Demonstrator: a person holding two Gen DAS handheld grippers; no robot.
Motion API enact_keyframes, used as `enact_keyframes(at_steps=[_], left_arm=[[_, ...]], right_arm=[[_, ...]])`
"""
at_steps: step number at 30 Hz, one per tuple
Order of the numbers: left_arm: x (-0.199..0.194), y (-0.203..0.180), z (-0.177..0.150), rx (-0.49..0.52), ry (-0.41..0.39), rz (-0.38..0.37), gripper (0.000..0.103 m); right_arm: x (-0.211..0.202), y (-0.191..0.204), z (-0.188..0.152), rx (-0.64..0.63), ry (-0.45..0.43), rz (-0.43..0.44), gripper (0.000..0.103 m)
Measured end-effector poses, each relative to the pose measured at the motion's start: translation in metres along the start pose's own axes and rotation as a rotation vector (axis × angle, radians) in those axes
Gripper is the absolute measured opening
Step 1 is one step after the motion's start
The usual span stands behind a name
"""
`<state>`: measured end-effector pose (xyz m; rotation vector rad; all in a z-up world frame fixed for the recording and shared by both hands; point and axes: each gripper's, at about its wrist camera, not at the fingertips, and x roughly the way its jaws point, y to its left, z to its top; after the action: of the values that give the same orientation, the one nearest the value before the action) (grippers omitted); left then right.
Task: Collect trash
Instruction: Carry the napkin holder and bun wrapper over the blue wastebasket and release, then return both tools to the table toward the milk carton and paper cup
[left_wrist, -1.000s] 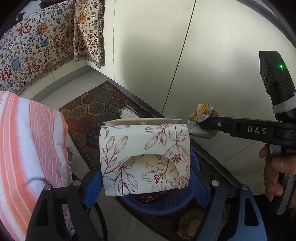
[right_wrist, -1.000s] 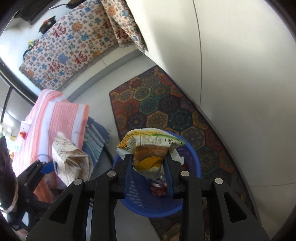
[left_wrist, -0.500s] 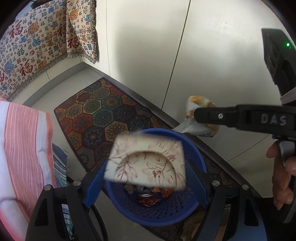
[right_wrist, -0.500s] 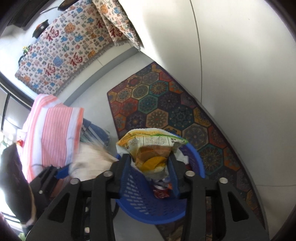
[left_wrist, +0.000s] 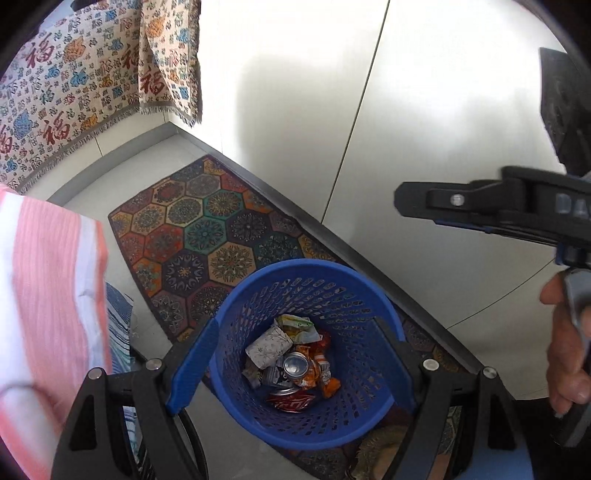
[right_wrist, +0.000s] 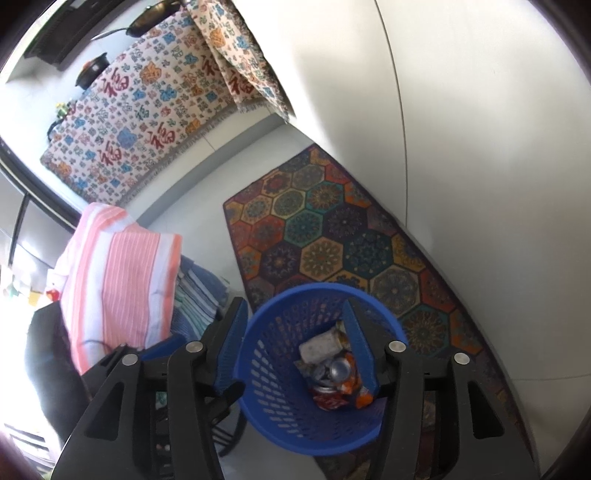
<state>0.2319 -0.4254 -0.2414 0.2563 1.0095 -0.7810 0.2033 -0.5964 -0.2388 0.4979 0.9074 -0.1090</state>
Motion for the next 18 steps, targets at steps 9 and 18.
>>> enact_keyframes(at_steps=[9, 18], left_arm=[[-0.131, 0.019, -0.053, -0.075, -0.127, 0.048, 0.084], [-0.253, 0.129, -0.148, -0.250, -0.164, 0.359, 0.084]], right_arm=[[-0.021, 0.074, -0.021, -0.263, -0.098, -0.066, 0.071], [-0.023, 0.235, -0.088, -0.568, -0.114, 0.143, 0.077]])
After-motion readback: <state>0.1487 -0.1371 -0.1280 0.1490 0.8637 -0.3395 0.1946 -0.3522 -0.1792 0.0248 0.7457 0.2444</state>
